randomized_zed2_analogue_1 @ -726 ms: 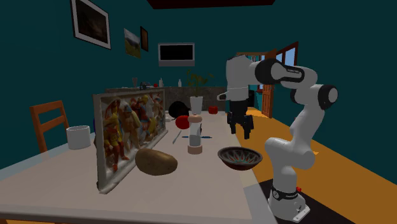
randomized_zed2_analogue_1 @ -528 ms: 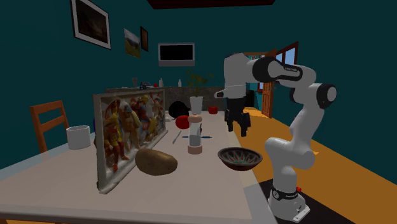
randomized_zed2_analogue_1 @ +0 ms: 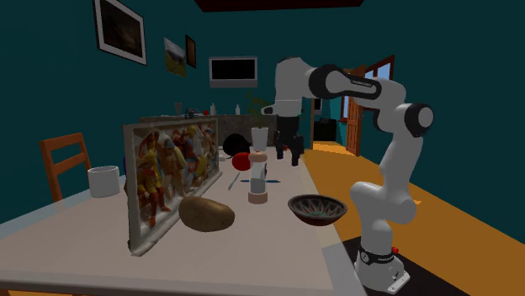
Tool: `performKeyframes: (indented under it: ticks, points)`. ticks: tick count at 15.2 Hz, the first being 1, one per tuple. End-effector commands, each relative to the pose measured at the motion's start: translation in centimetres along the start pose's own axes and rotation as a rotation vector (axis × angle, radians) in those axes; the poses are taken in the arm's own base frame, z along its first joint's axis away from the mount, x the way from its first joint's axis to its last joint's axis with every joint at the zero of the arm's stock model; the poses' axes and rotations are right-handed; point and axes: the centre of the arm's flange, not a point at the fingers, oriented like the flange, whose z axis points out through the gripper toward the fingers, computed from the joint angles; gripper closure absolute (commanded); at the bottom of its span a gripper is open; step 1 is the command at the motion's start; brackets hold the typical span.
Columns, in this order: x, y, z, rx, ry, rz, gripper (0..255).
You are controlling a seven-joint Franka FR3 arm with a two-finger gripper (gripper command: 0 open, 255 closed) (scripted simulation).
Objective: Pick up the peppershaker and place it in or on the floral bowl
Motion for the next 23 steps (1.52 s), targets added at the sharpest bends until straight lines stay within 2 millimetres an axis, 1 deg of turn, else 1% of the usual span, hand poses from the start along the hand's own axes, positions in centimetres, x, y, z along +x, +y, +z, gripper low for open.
performKeyframes:
  ticks: [1, 7, 15, 22, 23]
  points:
    - [1.5, 1.3, -1.1, -0.023, 0.011, -0.014, 0]
    - [5.4, 5.4, -4.8, -0.084, 0.041, -0.05, 0]
    - [5.6, 5.7, -0.9, -0.084, 0.041, -0.05, 0]
    - [5.6, 5.7, -0.9, -0.084, 0.041, -0.05, 0]
    - [5.6, 5.7, -0.9, -0.084, 0.041, -0.05, 255]
